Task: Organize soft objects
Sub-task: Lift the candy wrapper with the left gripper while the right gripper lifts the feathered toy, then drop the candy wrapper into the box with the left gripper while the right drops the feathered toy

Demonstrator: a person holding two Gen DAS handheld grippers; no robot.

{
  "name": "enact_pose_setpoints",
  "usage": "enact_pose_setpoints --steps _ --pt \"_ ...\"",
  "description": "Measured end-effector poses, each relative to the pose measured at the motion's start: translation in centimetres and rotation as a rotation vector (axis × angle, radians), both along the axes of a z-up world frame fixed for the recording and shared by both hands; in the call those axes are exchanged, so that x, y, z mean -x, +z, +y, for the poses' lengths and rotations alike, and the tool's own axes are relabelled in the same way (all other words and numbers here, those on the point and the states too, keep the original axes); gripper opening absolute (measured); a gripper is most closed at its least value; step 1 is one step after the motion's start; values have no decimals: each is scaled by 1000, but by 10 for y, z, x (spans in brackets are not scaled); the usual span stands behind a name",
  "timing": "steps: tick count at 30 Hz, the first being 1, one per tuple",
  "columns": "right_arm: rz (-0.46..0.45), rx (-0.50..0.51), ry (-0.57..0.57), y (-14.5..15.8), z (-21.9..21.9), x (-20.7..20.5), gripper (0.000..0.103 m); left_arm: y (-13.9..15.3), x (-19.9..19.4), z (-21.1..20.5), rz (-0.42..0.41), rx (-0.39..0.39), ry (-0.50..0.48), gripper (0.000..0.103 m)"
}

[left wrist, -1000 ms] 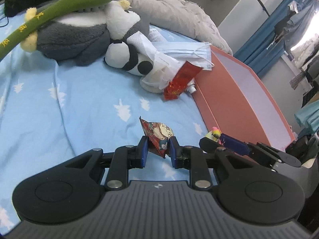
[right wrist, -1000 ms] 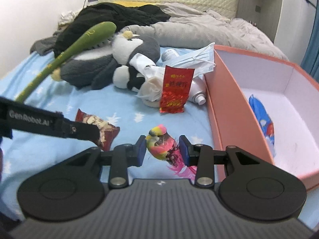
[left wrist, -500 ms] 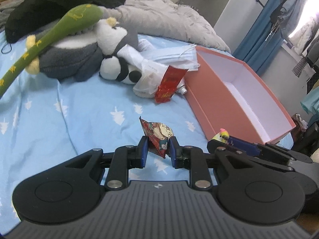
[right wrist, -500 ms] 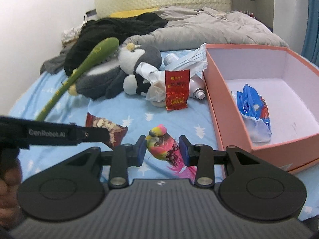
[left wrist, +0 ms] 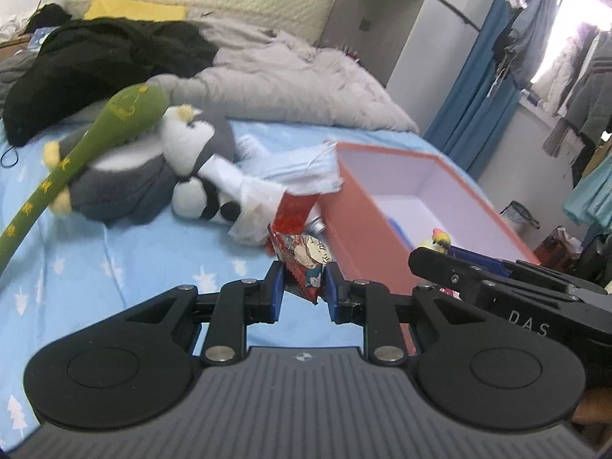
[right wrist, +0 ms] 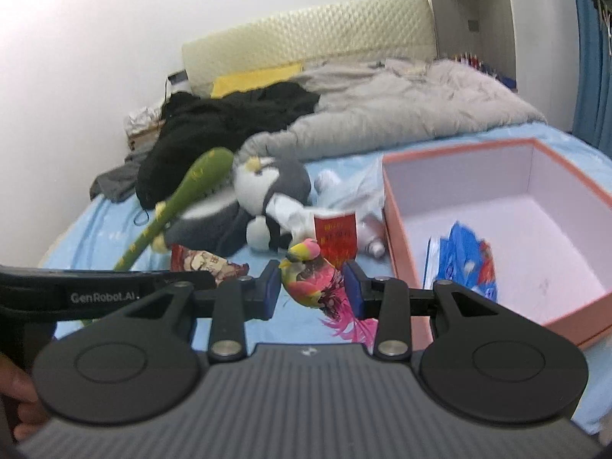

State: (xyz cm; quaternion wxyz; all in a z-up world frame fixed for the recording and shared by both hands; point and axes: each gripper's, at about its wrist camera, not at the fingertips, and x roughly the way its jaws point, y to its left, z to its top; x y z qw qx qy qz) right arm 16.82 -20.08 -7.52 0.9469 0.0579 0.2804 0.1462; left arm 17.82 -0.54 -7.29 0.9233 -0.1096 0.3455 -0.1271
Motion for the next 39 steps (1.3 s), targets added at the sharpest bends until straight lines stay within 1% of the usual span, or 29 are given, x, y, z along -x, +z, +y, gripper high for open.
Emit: enact_pose_setpoints --steps 4,9,15,21,24,26,28,32,36,39 --pt "-36 -6 -2 16 -9 6 39 16 5 -12 -36 -12 -22 27" --pt "-62 -5 -27 27 -22 13 39 29 9 -30 -67 -14 -69 27" --pt "-62 -3 -72 32 -43 24 39 32 5 -55 -80 -11 -131 27" --pt "-56 12 -133 32 -65 26 39 30 -9 -83 -84 -21 -174 27" --pt "-46 5 -178 32 -78 22 39 31 -23 -98 -82 -49 -198 27" --pt "-38 -2 -199 32 -88 16 39 31 -34 -106 -71 -44 -210 27" --pt "-27 6 -222 31 -95 8 39 33 -45 -118 -60 -42 -240 27" --pt "-18 23 -249 34 -112 -7 39 35 -68 -140 -56 -74 -263 27" --pt "27 8 -267 34 -132 -31 39 34 -97 -161 -27 -94 -289 27" --pt "60 37 -281 29 -142 -50 40 28 -122 -172 21 -82 -303 27"
